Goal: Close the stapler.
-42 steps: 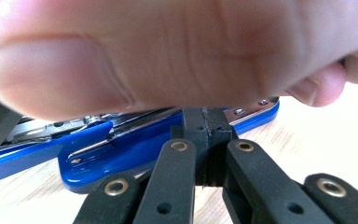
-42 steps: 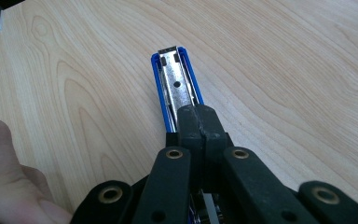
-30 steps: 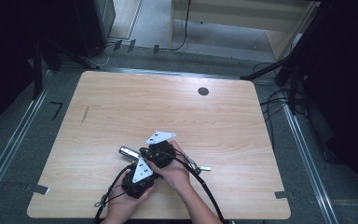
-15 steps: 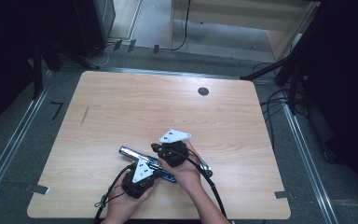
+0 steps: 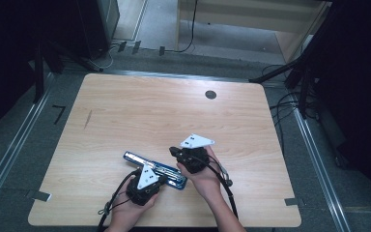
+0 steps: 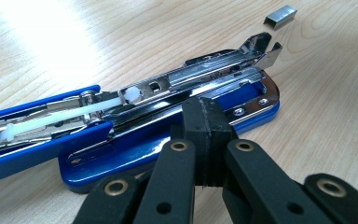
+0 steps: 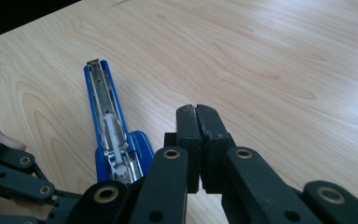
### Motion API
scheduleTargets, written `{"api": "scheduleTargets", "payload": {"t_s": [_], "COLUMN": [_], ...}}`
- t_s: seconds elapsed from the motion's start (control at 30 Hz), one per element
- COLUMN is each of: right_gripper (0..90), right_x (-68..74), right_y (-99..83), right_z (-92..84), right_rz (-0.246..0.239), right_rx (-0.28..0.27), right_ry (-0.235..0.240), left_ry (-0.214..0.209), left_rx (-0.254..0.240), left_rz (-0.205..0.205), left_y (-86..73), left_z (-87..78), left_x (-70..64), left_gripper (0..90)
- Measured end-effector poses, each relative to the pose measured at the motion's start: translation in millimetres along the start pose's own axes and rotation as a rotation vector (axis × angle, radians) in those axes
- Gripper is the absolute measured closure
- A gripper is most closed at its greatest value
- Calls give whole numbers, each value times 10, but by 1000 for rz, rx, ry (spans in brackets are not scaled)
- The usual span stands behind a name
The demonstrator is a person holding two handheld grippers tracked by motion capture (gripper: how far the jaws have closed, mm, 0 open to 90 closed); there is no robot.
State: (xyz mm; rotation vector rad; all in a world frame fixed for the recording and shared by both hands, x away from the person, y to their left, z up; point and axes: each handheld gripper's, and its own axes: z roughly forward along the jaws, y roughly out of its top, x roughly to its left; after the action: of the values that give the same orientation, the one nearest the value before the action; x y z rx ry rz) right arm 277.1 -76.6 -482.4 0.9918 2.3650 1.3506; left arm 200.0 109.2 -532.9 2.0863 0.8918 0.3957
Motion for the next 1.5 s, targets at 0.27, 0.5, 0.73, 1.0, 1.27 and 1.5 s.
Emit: {"api": "scheduleTargets", "payload": {"t_s": [0.27, 0.5, 0.73, 1.0, 1.27, 1.5], "right_gripper": [880, 875, 900, 900, 900, 900], "right_x": [-127, -259, -344, -491, -650, -721], "right_y": [-109, -225, -328, -542, -789, -968], "right_z": [-172, -303, -392, -513, -617, -653], "right_rz": [10, 37, 58, 75, 110, 127], "right_rx": [4, 0, 0, 16, 56, 85], "right_ry": [-35, -71, -90, -130, -165, -182], "left_ry": [0, 0, 0, -1, 1, 1], "left_rx": [-2, 0, -1, 0, -1, -1], "left_rz": [-3, -1, -2, -3, -2, -2], "left_y": [-1, 0, -1, -1, -1, -1], "left_z": [1, 0, 1, 0, 1, 1], "left_x": [-5, -2, -4, -4, -5, -6], "left_gripper": [900, 900, 900, 900, 900, 900]}}
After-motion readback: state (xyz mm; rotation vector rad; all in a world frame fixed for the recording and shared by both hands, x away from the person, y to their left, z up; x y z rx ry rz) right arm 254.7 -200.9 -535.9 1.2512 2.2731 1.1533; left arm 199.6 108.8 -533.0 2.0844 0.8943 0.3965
